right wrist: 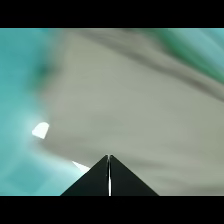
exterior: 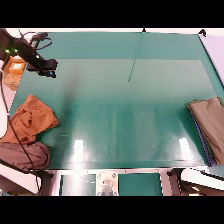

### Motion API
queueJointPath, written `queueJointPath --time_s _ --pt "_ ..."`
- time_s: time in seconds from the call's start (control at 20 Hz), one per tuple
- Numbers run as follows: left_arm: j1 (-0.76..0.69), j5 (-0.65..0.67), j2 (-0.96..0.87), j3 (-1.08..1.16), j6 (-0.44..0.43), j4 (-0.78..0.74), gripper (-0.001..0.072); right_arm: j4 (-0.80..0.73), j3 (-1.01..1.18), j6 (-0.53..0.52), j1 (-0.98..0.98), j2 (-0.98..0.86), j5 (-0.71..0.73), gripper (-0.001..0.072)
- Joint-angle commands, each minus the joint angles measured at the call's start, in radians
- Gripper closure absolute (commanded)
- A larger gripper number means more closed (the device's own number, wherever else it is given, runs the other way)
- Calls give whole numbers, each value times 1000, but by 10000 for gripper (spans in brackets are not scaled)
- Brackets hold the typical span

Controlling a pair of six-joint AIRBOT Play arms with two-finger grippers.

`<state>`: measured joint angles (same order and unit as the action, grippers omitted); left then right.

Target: Fold the shirts.

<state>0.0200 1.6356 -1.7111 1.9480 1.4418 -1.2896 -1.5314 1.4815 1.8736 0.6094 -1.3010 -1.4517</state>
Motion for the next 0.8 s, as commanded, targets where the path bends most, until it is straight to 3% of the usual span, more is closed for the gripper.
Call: queueJointPath --time_s 0.0,0.35,0.5,0.75 --pt "-16 -5 125 -117 8 51 683 110 -90 -43 -194 48 76 702" --pt "-134 -195 610 -797 51 49 682 127 -778 -61 -491 391 188 702" --pt "-146 -211 731 -954 80 48 682 142 -869 -65 -521 504 192 700" --pt "-146 -207 746 -967 80 43 681 152 -868 -64 -521 527 173 699"
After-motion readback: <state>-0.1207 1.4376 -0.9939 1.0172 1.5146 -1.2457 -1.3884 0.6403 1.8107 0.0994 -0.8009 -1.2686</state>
